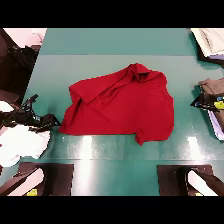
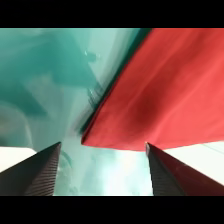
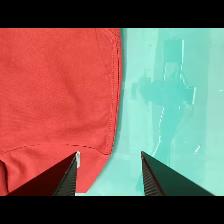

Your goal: Fold the shirts.

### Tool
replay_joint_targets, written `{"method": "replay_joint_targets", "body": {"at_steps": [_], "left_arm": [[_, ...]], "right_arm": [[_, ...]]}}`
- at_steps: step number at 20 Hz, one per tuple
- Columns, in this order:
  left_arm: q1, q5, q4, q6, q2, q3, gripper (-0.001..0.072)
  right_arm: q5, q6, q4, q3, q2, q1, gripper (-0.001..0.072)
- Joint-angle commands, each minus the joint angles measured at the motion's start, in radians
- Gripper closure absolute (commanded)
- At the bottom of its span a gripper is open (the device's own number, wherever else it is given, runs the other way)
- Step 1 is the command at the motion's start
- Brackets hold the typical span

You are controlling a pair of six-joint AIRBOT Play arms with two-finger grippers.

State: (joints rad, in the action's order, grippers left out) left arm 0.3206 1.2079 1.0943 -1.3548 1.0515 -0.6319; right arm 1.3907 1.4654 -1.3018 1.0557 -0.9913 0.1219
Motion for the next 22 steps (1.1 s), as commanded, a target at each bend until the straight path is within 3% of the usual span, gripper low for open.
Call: {"method": "replay_joint_targets", "body": {"at_steps": [1, 11, 12, 13, 14, 18, 22], "left_arm": [[0.014, 0.004, -0.015, 0.029, 0.032, 0.030, 0.0102], [-0.117, -0.146, -0.094, -0.003, 0.050, 0.081, 0.0103], [-0.117, -0.147, -0.101, -0.008, 0.050, 0.081, 0.0246], [-0.117, -0.140, -0.099, -0.002, 0.050, 0.077, 0.0517], [-0.117, -0.132, -0.100, 0.002, 0.050, 0.067, 0.0677], [-0.117, -0.077, -0.100, 0.001, 0.049, -0.023, 0.0684], [-0.117, -0.023, -0.101, 0.002, 0.045, -0.120, 0.0684]], "right_arm": [[0.000, 0.000, 0.001, 0.000, 0.001, 0.000, 0.0270], [0.002, 0.000, 0.000, 0.000, 0.001, 0.000, 0.0270], [0.005, 0.000, 0.000, 0.000, 0.001, 0.000, 0.0270], [0.007, 0.000, 0.000, 0.000, 0.001, 0.000, 0.0271], [0.007, 0.000, 0.000, 0.000, 0.001, 0.000, 0.0270], [0.053, 0.000, -0.001, -0.011, 0.001, 0.000, 0.0270], [-0.002, 0.000, 0.010, -0.195, 0.001, 0.000, 0.0270]]}}
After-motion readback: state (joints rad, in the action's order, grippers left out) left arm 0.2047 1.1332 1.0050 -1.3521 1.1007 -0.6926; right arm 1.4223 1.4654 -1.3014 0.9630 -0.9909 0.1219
